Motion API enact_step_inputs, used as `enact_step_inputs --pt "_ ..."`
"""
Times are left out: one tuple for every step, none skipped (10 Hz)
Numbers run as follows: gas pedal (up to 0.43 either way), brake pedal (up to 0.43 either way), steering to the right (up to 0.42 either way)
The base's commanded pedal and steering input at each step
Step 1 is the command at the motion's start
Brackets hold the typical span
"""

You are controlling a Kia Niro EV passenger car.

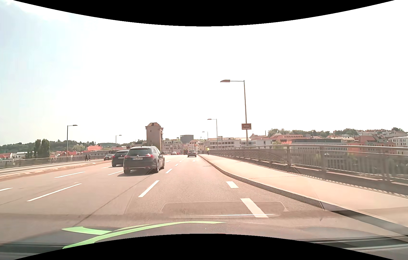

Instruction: Follow the waypoints while adhering to traffic rules and regulations

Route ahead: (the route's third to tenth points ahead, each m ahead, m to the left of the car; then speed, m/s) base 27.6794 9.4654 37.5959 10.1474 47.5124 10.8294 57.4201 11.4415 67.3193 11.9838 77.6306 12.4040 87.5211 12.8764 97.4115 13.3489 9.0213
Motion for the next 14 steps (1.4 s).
enact_step_inputs --pt "0.197 0.000 -0.045" --pt "0.197 0.000 -0.041" --pt "0.197 0.000 -0.037" --pt "0.197 0.000 -0.033" --pt "0.197 0.000 -0.028" --pt "0.197 0.000 -0.023" --pt "0.197 0.000 -0.018" --pt "0.197 0.000 -0.013" --pt "0.197 0.000 -0.008" --pt "0.197 0.000 -0.006" --pt "0.197 0.000 -0.005" --pt "0.189 0.000 -0.004" --pt "0.189 0.000 -0.004" --pt "0.177 0.000 -0.004"
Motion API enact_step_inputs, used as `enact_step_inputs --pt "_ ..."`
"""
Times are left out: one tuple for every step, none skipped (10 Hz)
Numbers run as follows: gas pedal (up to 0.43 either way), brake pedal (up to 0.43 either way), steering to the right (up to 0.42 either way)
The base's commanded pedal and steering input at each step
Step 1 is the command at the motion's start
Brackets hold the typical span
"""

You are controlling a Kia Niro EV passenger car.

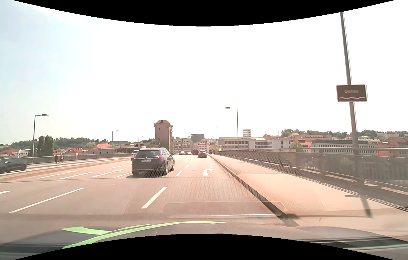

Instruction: Follow the waypoints while adhering to traffic rules and regulations

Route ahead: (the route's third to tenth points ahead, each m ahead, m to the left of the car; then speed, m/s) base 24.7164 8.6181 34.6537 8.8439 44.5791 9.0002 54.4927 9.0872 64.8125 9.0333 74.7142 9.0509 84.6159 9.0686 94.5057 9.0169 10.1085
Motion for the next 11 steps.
enact_step_inputs --pt "0.169 0.000 -0.004" --pt "0.157 0.000 -0.001" --pt "0.157 0.000 -0.001" --pt "0.138 0.000 -0.001" --pt "0.138 0.000 0.000" --pt "0.138 0.000 -0.001" --pt "0.110 0.000 -0.001" --pt "0.098 0.000 -0.001" --pt "0.098 0.000 -0.002" --pt "0.087 0.000 -0.002" --pt "0.079 0.000 -0.002"
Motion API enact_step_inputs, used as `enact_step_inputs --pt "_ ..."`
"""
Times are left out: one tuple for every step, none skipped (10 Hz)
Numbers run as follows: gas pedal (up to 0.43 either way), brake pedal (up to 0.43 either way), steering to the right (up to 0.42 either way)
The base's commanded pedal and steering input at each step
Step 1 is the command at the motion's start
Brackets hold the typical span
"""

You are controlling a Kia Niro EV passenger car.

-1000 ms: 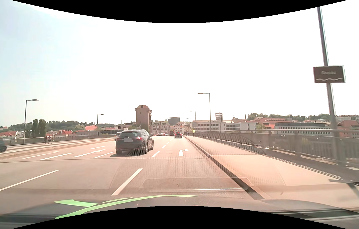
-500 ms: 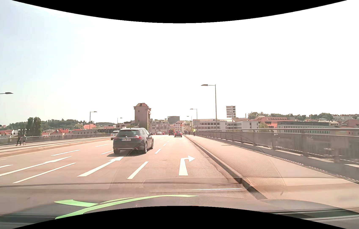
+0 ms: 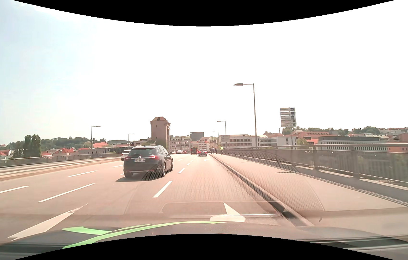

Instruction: Follow the waypoints while adhering to traffic rules and regulations

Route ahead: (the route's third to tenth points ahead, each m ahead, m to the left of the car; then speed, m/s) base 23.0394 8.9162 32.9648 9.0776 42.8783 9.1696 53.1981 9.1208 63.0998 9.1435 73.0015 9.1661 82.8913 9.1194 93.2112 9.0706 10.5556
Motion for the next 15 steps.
enact_step_inputs --pt "0.067 0.000 -0.002" --pt "0.059 0.000 -0.002" --pt "0.039 0.000 -0.001" --pt "0.039 0.000 -0.001" --pt "0.039 0.000 -0.001" --pt "0.039 0.000 -0.001" --pt "0.039 0.000 -0.001" --pt "0.039 0.000 -0.001" --pt "0.039 0.000 -0.001" --pt "0.039 0.000 -0.001" --pt "0.039 0.000 -0.001" --pt "0.039 0.000 0.000" --pt "0.039 0.000 0.000" --pt "0.039 0.000 0.000" --pt "0.039 0.000 0.000"
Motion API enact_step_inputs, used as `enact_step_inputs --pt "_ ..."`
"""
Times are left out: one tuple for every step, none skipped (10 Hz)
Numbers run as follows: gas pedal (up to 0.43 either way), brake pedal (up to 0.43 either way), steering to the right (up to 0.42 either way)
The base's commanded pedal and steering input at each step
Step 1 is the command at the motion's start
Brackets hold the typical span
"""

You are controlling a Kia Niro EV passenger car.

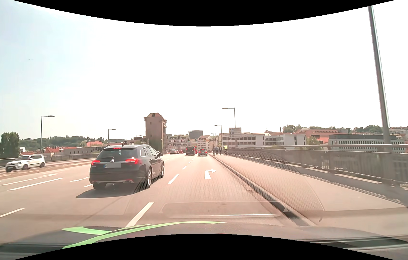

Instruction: Follow the waypoints while adhering to traffic rules and regulations

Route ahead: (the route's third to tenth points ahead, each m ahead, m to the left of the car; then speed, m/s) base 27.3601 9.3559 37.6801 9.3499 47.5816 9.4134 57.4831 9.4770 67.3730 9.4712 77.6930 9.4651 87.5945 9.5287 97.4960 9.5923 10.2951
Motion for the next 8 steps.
enact_step_inputs --pt "0.039 0.000 0.000" --pt "0.039 0.000 0.002" --pt "0.039 0.000 0.005" --pt "0.039 0.000 0.005" --pt "0.039 0.000 0.005" --pt "0.039 0.000 0.005" --pt "0.039 0.000 0.004" --pt "0.039 0.000 0.004"
